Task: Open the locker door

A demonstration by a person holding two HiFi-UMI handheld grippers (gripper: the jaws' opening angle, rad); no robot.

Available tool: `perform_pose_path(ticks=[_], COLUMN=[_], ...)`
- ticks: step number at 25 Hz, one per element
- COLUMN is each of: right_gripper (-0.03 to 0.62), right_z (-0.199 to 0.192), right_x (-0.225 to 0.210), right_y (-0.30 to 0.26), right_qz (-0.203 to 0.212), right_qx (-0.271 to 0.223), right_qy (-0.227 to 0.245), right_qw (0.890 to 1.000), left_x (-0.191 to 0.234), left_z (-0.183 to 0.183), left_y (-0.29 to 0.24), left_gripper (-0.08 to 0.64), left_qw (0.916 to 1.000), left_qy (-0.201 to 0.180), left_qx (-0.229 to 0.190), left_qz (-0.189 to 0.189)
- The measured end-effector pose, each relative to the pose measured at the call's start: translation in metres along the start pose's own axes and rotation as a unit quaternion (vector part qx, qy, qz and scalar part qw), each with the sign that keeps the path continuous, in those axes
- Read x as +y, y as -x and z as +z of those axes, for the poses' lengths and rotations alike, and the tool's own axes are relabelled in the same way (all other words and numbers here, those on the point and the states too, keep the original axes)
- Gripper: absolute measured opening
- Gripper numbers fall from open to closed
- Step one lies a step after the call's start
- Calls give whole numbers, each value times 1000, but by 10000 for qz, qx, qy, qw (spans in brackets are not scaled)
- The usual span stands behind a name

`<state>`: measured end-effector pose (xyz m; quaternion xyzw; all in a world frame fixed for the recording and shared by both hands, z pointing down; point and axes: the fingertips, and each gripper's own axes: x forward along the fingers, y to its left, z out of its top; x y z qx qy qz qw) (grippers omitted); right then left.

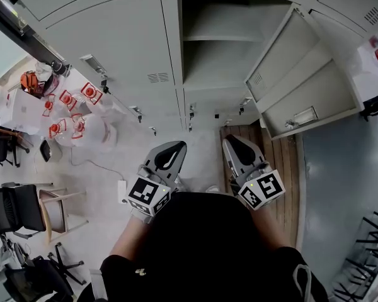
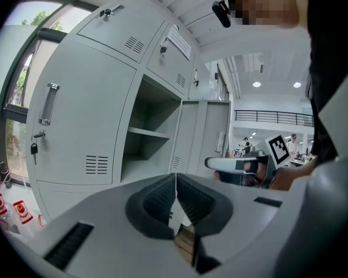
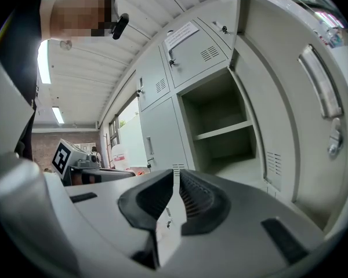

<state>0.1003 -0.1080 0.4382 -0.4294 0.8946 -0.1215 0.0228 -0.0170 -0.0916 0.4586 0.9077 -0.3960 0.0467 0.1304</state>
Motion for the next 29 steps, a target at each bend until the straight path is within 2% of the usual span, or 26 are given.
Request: perform_pose_path(ticks=[6,29], right_gripper=[52,52], right_z=[-4,-2], right_x=[-1,-5], right_y=[1,8], right_qz=[-84,-174], right_qx=[132,86], right_qy=[235,161], right_qw=[9996,9997], left_x=[-4,-9], left_z=[0,2], left_y=[-8,-14], left_gripper=[25,25], left_qw=[9999,9997], left_qy=[-23,-54], left_qx=[21,7], left_qz=[-120,-228])
